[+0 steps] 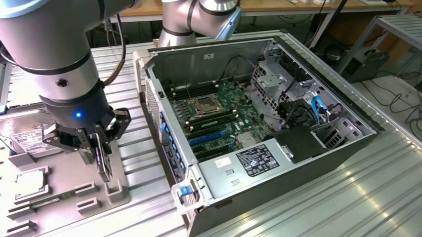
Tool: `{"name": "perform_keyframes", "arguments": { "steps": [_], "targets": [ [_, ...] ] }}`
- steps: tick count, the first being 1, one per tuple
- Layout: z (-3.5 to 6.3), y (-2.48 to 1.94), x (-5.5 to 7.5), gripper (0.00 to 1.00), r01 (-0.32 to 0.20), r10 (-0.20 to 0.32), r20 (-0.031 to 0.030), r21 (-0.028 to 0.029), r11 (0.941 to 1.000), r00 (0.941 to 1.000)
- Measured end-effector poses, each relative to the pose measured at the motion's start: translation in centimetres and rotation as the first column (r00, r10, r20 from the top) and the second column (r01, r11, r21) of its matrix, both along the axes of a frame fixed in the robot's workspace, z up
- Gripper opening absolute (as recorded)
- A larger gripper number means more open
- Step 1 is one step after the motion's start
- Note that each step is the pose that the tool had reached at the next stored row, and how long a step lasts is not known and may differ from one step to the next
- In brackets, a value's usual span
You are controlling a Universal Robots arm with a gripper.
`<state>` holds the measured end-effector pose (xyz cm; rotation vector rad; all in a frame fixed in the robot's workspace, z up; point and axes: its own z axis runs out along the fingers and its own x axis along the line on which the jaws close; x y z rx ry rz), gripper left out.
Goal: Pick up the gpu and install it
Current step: 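Pick up the gpu and move the gpu toward the slot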
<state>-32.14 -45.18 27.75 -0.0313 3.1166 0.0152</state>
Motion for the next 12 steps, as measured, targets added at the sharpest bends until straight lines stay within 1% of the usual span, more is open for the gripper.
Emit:
{"name": "perform_keyframes", "arguments": {
  "steps": [5,6,7,12],
  "targets": [
    [0.97,0.0,0.0,0.28,0.0,0.0,0.0,0.0,1.0,1.0],
    [1.5,0.0,0.0,0.28,0.0,0.0,0.0001,0.0001,1.0,1.0],
    [1.74,0.0,0.0,0.28,0.0,0.0,0.0001,0.0001,1.0,1.0],
    [2.58,0.0,0.0,0.28,0.0,0.0,0.0,0.0,1.0,1.0]
  ]
}}
